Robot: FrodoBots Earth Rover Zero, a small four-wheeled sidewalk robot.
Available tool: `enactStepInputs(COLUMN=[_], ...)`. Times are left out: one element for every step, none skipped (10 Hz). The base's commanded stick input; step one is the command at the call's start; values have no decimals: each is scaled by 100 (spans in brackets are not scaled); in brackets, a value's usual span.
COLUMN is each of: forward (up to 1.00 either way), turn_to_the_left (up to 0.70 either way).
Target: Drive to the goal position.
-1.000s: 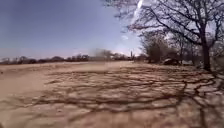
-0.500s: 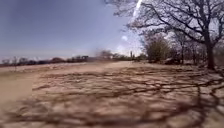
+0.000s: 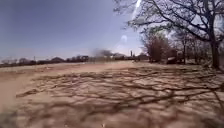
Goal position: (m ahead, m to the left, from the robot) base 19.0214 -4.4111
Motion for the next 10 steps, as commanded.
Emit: enactStepInputs(forward=[100, 100, 100, 100, 100, 100, 100, 100, 100, 100], turn_to_the_left=[0, 0, 0, 0, 0, 0, 0, 0, 0, 0])
